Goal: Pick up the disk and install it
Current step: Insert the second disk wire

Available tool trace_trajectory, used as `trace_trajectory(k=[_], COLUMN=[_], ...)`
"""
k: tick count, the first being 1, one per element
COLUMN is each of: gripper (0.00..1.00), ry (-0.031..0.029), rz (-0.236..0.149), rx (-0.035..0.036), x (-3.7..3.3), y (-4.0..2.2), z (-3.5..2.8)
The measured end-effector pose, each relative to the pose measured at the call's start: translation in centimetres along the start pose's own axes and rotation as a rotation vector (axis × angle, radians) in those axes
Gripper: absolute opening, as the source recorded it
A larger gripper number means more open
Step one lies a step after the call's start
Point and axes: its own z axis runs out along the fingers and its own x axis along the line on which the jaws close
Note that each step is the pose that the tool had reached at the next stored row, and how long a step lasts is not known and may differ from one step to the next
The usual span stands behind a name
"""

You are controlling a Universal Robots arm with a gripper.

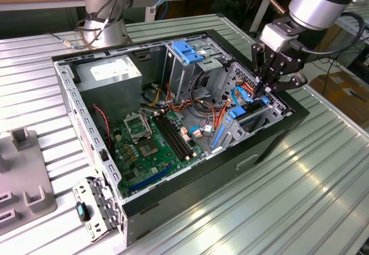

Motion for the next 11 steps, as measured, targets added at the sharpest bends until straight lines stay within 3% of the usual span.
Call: trace_trajectory(k=[11], gripper=[0.16], ry=[-0.0007], rz=[0.0], rx=[0.0001], x=[0.17], y=[0.23], z=[0.31])
